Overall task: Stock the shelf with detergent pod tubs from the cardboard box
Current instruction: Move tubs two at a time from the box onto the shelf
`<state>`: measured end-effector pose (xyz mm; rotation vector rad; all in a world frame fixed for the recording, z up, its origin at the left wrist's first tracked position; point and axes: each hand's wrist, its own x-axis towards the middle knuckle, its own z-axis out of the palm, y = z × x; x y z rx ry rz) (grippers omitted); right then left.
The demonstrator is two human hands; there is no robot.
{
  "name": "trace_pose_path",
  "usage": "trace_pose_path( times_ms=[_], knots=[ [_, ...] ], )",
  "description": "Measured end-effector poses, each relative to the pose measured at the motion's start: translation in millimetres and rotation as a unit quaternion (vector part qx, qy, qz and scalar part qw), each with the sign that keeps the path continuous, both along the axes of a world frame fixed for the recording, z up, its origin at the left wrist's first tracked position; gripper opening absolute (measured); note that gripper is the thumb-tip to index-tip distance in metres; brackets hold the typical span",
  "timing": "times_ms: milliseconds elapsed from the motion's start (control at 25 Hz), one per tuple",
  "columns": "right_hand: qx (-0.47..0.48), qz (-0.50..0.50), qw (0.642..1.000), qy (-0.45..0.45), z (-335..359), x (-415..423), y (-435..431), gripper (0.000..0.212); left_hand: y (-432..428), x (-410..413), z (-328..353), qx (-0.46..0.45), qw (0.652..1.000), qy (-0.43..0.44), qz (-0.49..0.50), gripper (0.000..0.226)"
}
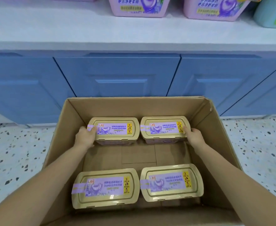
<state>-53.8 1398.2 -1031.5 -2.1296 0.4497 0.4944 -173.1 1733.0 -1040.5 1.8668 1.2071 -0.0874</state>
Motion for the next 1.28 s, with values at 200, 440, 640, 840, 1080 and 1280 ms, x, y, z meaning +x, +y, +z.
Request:
trace_pose_path(
  times_ms=[200,440,640,840,1080,1280],
  knots=[
    [0.05,-0.047,0.997,0.017,-13.7,11.0,0.8,0.028,4.6,-0.8,-11.1,-0.162,0.982,-0.045,0.082,0.042],
    [0.013,-0.026,1.0,-0.009,-12.4,5.9,-4.0,0.036,1.8,-9.2,-10.7,-0.105,0.99,-0.079,0.044,0.027],
    [-0.064,-0.005,0.997,-0.05,11.1,-21.4,-10.5,0.045,-5.7,-20.9,5.3,0.045,0.998,-0.037,-0.022,0.039],
    [-0.047,0.009,0.991,-0.121,63.9,-38.8,-19.6,0.041,-18.9,-39.5,43.8,0.123,0.988,-0.067,-0.068,0.039],
    [-0.013,0.009,0.98,-0.2,151.4,-27.7,-33.8,0.053,-7.8,-51.7,131.6,0.109,0.978,-0.175,-0.042,0.052],
    [0.041,0.006,0.968,-0.248,247.0,8.3,-41.8,0.047,15.3,-53.7,228.5,0.042,0.958,-0.283,0.001,0.034]
  ],
)
